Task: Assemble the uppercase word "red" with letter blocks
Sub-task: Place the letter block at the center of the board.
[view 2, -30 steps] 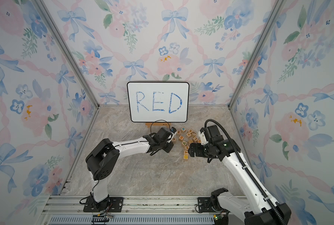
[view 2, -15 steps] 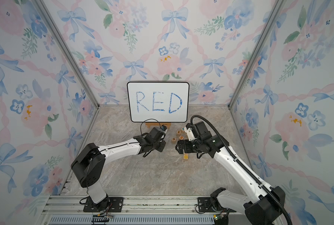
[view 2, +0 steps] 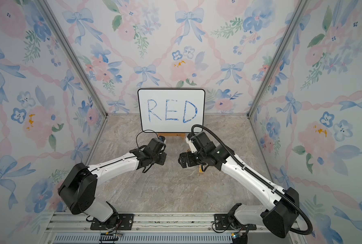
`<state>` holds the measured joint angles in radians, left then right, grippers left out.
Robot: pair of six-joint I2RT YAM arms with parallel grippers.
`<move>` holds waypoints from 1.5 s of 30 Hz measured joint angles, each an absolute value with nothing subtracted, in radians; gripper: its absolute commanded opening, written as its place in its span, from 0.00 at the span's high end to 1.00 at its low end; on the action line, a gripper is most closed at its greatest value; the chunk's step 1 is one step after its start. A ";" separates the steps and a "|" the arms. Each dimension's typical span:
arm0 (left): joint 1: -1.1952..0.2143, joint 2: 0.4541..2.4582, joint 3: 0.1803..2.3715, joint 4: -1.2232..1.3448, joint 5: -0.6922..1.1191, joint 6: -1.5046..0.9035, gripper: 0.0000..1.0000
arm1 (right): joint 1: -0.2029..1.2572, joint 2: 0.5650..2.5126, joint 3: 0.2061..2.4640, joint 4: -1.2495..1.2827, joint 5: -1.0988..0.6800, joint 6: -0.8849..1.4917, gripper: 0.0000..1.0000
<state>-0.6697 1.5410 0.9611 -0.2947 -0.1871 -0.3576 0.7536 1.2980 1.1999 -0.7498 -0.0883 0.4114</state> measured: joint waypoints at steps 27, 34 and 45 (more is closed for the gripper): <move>-0.420 1.363 0.722 -0.318 -0.085 -0.308 0.82 | 1.128 1.493 1.263 -0.548 0.130 0.434 0.03; -0.405 1.428 0.729 -0.313 -0.059 -0.292 0.82 | 1.158 1.528 1.277 -0.536 0.133 0.434 0.03; -0.397 1.550 0.827 -0.292 -0.052 -0.318 0.82 | 1.159 1.535 1.282 -0.533 0.152 0.418 0.03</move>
